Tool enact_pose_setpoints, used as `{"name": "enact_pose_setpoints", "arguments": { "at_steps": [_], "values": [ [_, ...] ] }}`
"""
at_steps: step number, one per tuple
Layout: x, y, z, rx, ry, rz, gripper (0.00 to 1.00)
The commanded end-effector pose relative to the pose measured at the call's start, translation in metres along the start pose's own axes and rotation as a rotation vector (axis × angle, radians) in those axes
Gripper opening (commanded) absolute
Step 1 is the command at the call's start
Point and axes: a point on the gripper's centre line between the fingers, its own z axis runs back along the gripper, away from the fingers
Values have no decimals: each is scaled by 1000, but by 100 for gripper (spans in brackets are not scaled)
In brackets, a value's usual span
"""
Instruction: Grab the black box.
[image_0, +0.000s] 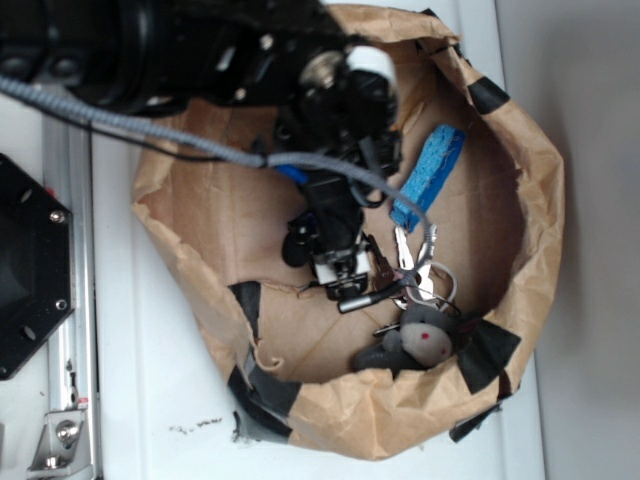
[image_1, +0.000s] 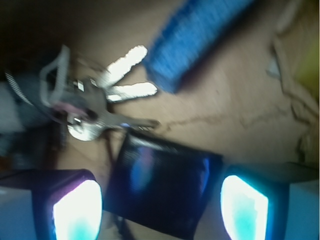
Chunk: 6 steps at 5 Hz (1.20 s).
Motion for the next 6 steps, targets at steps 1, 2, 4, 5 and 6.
{"name": "enact_pose_setpoints", "arguments": {
  "at_steps": [1, 2, 4, 5, 6],
  "values": [
    [4, 19, 14, -42, -188, 107, 100],
    [6, 15, 15, -31, -208, 137, 100],
    [6, 17, 16, -21, -196, 102, 100],
    [6, 16, 18, -23, -197, 97, 100],
    [7, 16, 18, -26, -192, 102, 100]
  ]
}}
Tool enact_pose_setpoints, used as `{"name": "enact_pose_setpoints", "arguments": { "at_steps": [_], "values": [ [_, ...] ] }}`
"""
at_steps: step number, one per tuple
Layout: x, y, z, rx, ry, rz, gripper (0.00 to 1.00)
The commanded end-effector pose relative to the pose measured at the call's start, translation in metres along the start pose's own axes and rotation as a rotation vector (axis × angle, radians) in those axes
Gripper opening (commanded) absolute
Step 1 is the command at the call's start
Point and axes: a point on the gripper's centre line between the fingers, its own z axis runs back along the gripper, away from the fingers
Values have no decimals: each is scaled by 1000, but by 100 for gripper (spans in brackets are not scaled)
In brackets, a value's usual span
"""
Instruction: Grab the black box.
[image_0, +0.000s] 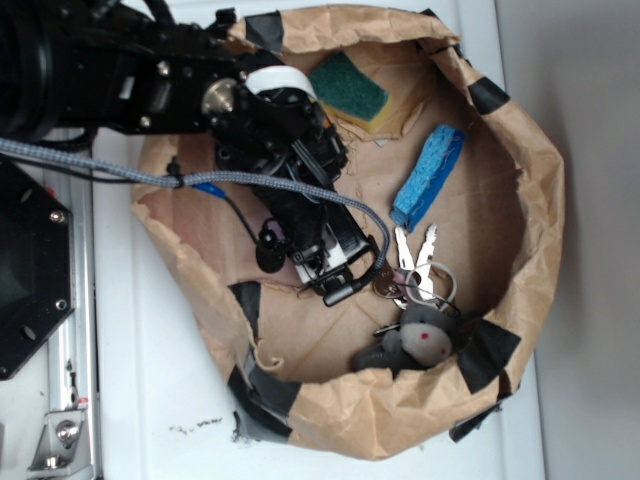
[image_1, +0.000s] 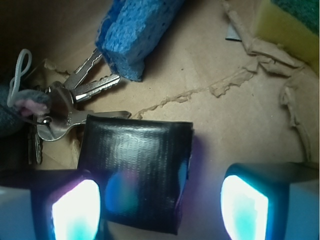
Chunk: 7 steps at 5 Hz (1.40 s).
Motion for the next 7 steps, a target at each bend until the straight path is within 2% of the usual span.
{"name": "enact_pose_setpoints", "arguments": {
  "at_steps": [1, 2, 3, 5, 6, 7],
  "values": [
    [19, -2, 19, -17, -44, -24, 100],
    [20, -9, -2, -1, -32, -45, 94],
    [22, -10, -15, 19, -29, -47, 100],
    [19, -7, -21, 36, -31, -64, 100],
    [19, -6, -17, 25, -26, -64, 0],
    [20, -7, -14, 15, -16, -64, 0]
  ]
}}
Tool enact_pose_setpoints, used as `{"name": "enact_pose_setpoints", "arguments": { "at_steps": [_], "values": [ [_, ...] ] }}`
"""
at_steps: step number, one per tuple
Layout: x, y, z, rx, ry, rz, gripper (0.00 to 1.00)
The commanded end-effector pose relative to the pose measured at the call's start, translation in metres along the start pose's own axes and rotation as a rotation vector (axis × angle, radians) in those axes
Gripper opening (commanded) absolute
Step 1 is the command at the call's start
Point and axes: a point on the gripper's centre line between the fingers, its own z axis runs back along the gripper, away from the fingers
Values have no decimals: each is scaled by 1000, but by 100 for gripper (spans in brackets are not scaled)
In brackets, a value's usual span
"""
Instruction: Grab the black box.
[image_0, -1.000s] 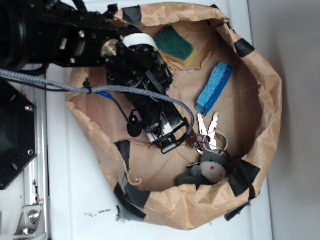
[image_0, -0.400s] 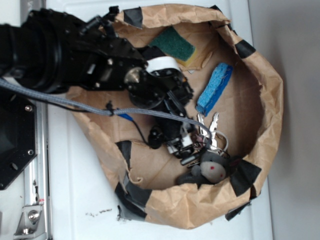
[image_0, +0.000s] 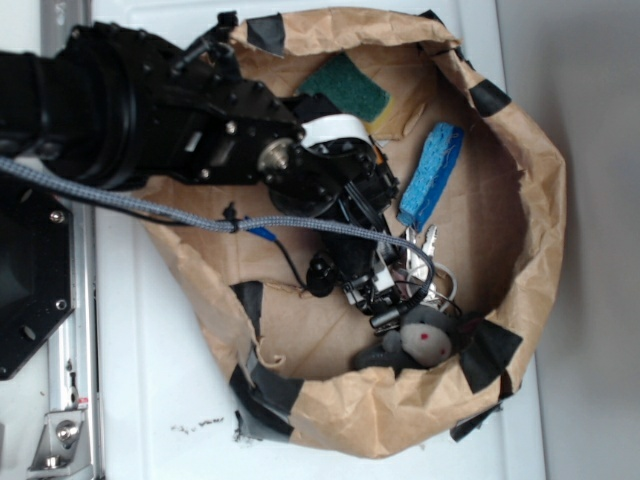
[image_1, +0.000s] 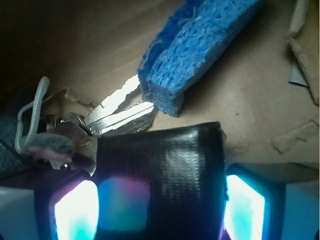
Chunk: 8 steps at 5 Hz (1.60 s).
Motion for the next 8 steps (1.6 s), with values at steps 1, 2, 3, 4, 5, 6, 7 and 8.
{"name": "enact_pose_setpoints", "arguments": {
  "at_steps": [1, 2, 3, 4, 5, 6, 7, 8],
  "values": [
    [9, 12, 15, -4, 28, -11, 0],
    [20, 11, 33, 3, 30, -16, 0],
    [37, 8, 72, 45, 41, 8, 0],
    [50, 7, 113, 52, 34, 54, 0],
    [48, 3, 138, 83, -14, 40, 0],
    [44, 1, 141, 102, -28, 31, 0],
    [43, 2, 131, 134, -15, 10, 0],
    [34, 7, 111, 170, 18, -41, 100]
  ]
}}
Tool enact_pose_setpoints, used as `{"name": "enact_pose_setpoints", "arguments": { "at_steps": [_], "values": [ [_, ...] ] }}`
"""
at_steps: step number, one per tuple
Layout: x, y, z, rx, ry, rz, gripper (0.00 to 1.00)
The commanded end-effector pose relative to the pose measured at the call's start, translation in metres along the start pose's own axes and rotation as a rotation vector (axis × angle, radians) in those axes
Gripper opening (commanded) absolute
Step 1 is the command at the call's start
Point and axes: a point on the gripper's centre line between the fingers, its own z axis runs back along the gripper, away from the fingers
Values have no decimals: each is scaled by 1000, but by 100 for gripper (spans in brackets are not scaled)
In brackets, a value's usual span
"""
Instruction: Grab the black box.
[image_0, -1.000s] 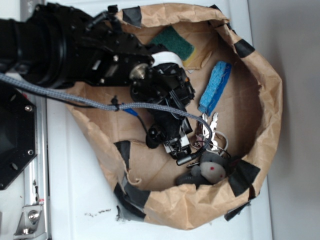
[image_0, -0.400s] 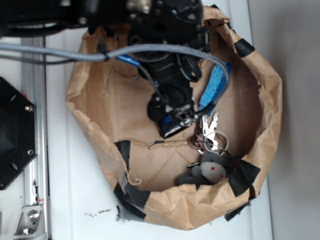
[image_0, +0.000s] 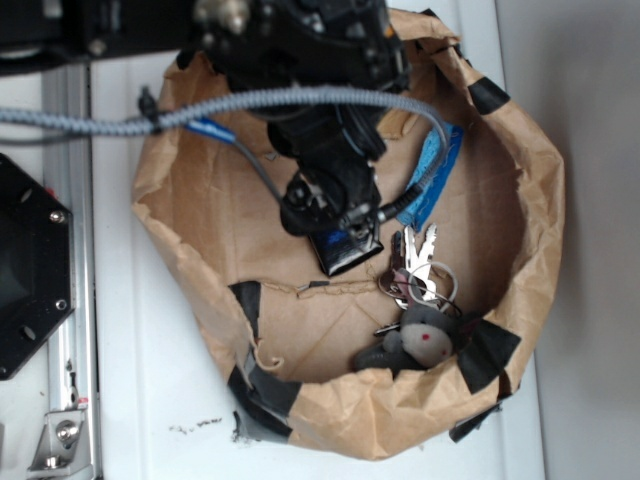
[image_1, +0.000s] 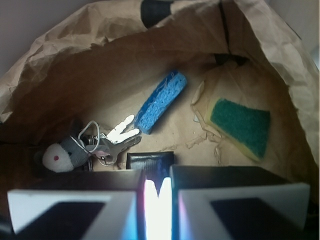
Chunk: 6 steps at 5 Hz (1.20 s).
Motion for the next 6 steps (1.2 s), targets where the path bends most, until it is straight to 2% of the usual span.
{"name": "enact_pose_setpoints", "arguments": {
  "at_steps": [1, 2, 4, 6],
  "values": [
    [-7, 14, -27, 65, 17, -114, 100],
    [-14, 17, -37, 54, 49, -138, 100],
    [-20, 4, -68, 40, 77, -145, 100],
    [-19, 4, -105, 58, 101, -180, 100]
  ]
}}
